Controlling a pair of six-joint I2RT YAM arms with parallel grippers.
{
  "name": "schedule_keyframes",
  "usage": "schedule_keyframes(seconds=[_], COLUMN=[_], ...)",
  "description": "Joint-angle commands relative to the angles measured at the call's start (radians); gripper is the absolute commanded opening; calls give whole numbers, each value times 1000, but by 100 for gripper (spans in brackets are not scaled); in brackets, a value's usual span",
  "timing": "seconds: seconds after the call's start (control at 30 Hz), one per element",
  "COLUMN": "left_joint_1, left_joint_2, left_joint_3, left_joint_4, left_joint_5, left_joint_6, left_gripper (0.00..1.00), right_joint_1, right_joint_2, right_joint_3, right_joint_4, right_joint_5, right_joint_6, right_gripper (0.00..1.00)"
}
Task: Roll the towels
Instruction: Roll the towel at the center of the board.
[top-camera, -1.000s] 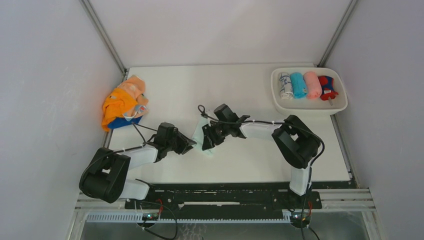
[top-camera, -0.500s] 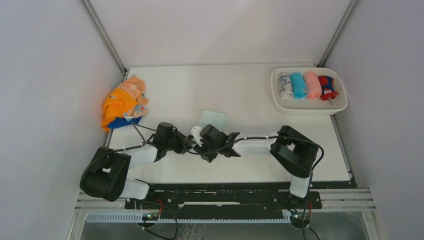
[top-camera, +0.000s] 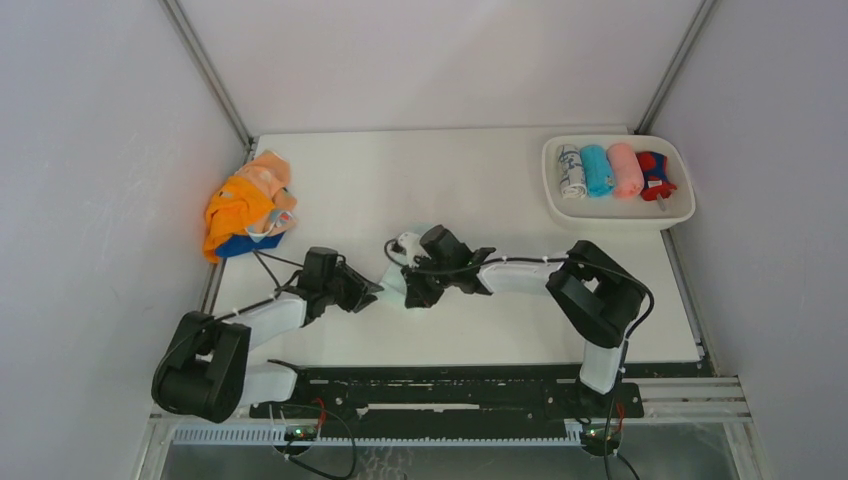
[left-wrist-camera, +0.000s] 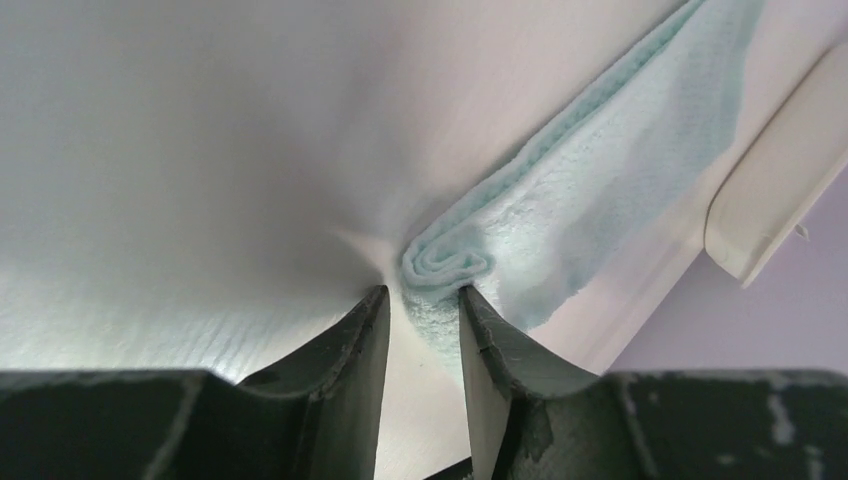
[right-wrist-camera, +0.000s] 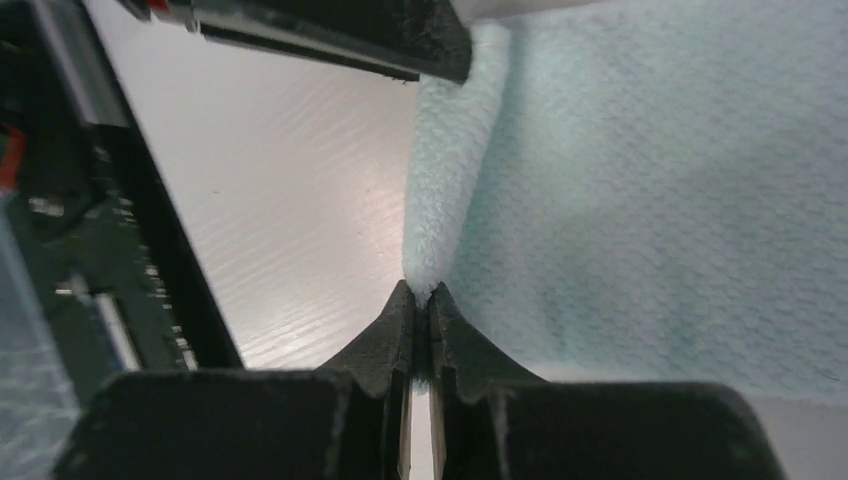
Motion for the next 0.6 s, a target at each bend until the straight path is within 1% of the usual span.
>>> schedule_keyframes(seconds=[0.0, 0.13, 0.27, 0.43, 0.57], left_joint_1=[16, 16, 17, 11, -14], left_joint_2=[-44, -99, -176, -291, -299], left_joint_3=[-39, -40, -44, -48, -43], left_joint_4=[-194, -210, -232, -263, -248], left_joint_5=[-123, -122, -112, -107, -95], left_joint_6=[66, 58, 46, 38, 35], left_gripper=[39, 44, 56, 72, 79], right_joint_1=[-100, -170, -193, -234, -258], right_joint_2=[19, 109, 191, 273, 309], right_joint_3=[2, 1, -7, -47, -50], right_joint_4=[121, 204, 244, 381, 412], right_joint_5=[-335, -468, -493, -555, -576], right_joint_6=[231, 383, 458, 617, 689], right_gripper=[0, 0, 0, 0, 0])
